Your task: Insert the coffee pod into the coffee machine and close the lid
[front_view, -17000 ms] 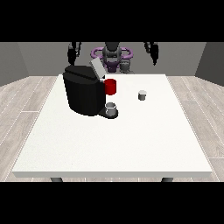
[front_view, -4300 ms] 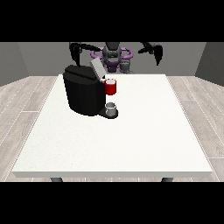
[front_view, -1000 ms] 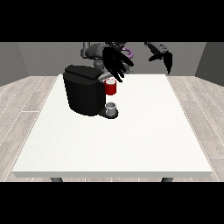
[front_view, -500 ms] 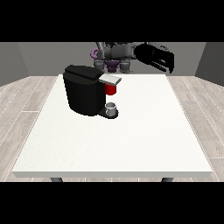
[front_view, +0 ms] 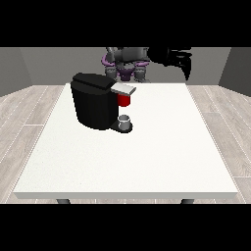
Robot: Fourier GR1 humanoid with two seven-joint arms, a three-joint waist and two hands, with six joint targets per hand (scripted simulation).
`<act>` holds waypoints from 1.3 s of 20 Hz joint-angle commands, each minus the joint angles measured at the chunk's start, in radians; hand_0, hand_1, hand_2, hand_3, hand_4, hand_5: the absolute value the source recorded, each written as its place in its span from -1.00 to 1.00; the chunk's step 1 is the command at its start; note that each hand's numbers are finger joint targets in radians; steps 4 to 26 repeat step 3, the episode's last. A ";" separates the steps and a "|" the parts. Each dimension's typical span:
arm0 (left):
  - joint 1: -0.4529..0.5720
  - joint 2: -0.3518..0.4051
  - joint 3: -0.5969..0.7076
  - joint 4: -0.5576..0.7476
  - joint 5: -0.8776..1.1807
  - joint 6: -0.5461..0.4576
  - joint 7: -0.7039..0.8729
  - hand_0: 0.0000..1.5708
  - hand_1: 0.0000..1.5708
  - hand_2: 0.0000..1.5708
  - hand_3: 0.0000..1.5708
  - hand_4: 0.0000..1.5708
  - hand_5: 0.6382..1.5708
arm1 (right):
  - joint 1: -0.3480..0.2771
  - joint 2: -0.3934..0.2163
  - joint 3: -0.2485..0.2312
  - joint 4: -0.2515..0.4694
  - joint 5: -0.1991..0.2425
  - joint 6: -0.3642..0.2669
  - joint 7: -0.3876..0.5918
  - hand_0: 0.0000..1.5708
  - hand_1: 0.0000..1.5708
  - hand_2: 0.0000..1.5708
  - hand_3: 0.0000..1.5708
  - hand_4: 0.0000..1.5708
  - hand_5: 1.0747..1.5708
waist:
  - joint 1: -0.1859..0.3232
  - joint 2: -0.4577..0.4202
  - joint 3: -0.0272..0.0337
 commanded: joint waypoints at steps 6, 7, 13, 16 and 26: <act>0.120 0.034 0.074 0.034 0.036 0.006 -0.022 -1.00 -1.00 -1.00 -1.00 -0.66 1.00 | 0.155 0.147 0.107 -0.026 -0.007 0.010 -0.089 -1.00 -1.00 -1.00 -1.00 -0.67 1.00 | -0.130 -0.127 -0.0002; 0.120 0.034 0.074 0.034 0.036 0.006 -0.022 -1.00 -1.00 -1.00 -1.00 -0.66 1.00 | 0.155 0.147 0.107 -0.026 -0.007 0.010 -0.089 -1.00 -1.00 -1.00 -1.00 -0.67 1.00 | -0.130 -0.127 -0.0002; 0.120 0.034 0.074 0.034 0.036 0.006 -0.022 -1.00 -1.00 -1.00 -1.00 -0.66 1.00 | 0.155 0.147 0.107 -0.026 -0.007 0.010 -0.089 -1.00 -1.00 -1.00 -1.00 -0.67 1.00 | -0.130 -0.127 -0.0002; 0.120 0.034 0.074 0.034 0.036 0.006 -0.022 -1.00 -1.00 -1.00 -1.00 -0.66 1.00 | 0.155 0.147 0.107 -0.026 -0.007 0.010 -0.089 -1.00 -1.00 -1.00 -1.00 -0.67 1.00 | -0.130 -0.127 -0.0002; 0.120 0.034 0.074 0.034 0.036 0.006 -0.022 -1.00 -1.00 -1.00 -1.00 -0.66 1.00 | 0.155 0.147 0.107 -0.026 -0.007 0.010 -0.089 -1.00 -1.00 -1.00 -1.00 -0.67 1.00 | -0.130 -0.127 -0.0002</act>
